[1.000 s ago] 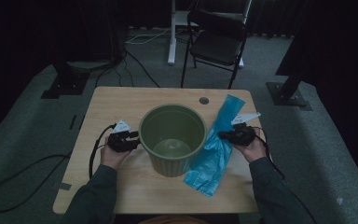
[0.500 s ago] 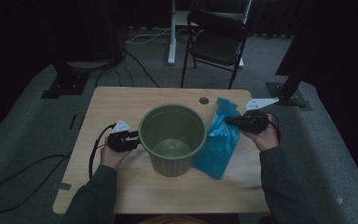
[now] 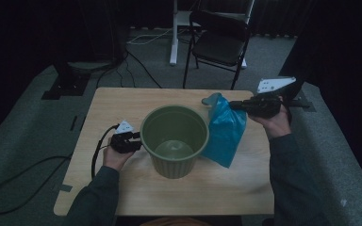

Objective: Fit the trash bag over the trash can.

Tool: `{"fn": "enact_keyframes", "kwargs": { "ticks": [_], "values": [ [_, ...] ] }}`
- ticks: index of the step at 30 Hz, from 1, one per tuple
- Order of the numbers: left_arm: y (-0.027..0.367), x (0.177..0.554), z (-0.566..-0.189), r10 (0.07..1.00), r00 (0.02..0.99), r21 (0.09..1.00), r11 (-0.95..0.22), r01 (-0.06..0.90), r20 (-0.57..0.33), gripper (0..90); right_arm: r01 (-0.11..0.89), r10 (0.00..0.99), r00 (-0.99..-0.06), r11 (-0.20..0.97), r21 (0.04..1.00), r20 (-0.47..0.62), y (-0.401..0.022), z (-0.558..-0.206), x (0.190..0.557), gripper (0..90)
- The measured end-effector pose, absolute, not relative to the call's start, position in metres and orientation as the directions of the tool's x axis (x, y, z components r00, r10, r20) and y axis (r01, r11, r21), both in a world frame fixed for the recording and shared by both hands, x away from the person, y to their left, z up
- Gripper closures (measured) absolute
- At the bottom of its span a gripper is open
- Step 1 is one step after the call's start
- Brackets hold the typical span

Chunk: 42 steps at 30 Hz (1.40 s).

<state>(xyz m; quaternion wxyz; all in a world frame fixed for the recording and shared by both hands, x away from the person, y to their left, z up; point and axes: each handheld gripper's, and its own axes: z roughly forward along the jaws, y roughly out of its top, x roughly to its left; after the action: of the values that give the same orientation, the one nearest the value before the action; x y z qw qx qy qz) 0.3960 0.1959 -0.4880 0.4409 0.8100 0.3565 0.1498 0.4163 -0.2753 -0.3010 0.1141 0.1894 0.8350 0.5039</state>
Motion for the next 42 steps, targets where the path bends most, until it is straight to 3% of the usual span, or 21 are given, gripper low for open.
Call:
{"fn": "enact_keyframes", "kwargs": {
  "ticks": [12,29,42],
  "values": [
    [0.191,0.395,-0.487,0.705,0.707,0.825,-0.363,0.434,-0.062,57.4,0.134,0.304,-0.952,0.363,0.922,0.018,-0.243,-0.250,0.428,90.0],
    [0.185,0.395,-0.485,0.708,0.705,0.827,-0.371,0.423,-0.043,57.4,0.049,0.245,-0.969,0.329,0.943,-0.035,-0.198,-0.194,0.418,90.0],
    [0.191,0.393,-0.479,0.718,0.695,0.840,-0.350,0.414,-0.043,57.1,0.108,0.295,-0.955,0.346,0.932,0.001,-0.184,-0.206,0.427,90.0]
  ]
}}
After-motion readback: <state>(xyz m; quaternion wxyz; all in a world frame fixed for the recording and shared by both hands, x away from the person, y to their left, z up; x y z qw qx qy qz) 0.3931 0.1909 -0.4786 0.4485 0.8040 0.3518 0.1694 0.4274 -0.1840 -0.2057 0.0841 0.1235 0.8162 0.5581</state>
